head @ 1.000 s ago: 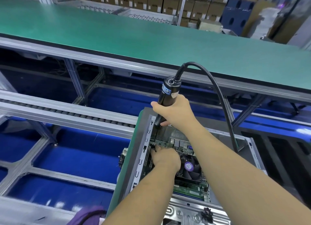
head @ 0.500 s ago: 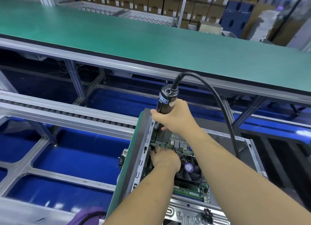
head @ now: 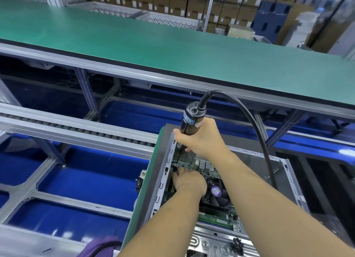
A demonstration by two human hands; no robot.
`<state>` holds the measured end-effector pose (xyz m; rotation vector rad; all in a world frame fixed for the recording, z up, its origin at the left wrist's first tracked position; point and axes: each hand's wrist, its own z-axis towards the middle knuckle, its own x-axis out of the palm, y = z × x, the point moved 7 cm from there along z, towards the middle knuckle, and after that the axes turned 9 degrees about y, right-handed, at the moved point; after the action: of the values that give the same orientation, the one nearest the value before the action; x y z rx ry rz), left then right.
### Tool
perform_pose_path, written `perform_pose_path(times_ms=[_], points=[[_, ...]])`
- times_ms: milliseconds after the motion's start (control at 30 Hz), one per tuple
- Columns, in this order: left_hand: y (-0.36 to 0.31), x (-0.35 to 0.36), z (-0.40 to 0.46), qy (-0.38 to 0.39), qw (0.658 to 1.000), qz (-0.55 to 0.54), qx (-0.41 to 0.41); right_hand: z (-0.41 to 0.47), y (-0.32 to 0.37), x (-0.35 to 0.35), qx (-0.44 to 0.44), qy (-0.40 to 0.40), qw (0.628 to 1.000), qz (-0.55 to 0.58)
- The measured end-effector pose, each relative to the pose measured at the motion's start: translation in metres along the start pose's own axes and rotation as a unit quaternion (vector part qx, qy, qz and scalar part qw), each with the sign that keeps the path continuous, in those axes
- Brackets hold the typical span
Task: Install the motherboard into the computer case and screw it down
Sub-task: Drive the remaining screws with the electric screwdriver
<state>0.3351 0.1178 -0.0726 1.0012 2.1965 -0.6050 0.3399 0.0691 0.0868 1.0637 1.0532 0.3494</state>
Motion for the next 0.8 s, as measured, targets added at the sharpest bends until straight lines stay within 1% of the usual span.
perform_pose_path(times_ms=[100,233,400,533,800], points=[[0.0,-0.001,-0.002,0.005,1.0,-0.002,0.001,0.0,-0.001,-0.001,0.009,-0.002,1.0,0.015],[0.0,-0.001,-0.003,0.001,1.0,-0.006,0.001,-0.004,-0.007,-0.005,0.018,-0.027,0.999,0.027],[0.001,-0.001,-0.003,0.002,1.0,-0.007,0.002,-0.008,-0.008,-0.002,0.01,-0.027,0.999,0.02],[0.001,-0.001,-0.004,0.004,1.0,-0.007,0.002,-0.011,-0.01,-0.005,0.021,-0.038,0.998,0.041],[0.0,-0.002,-0.004,0.004,1.0,-0.005,0.001,-0.013,-0.012,-0.005,0.029,-0.038,0.998,0.042]])
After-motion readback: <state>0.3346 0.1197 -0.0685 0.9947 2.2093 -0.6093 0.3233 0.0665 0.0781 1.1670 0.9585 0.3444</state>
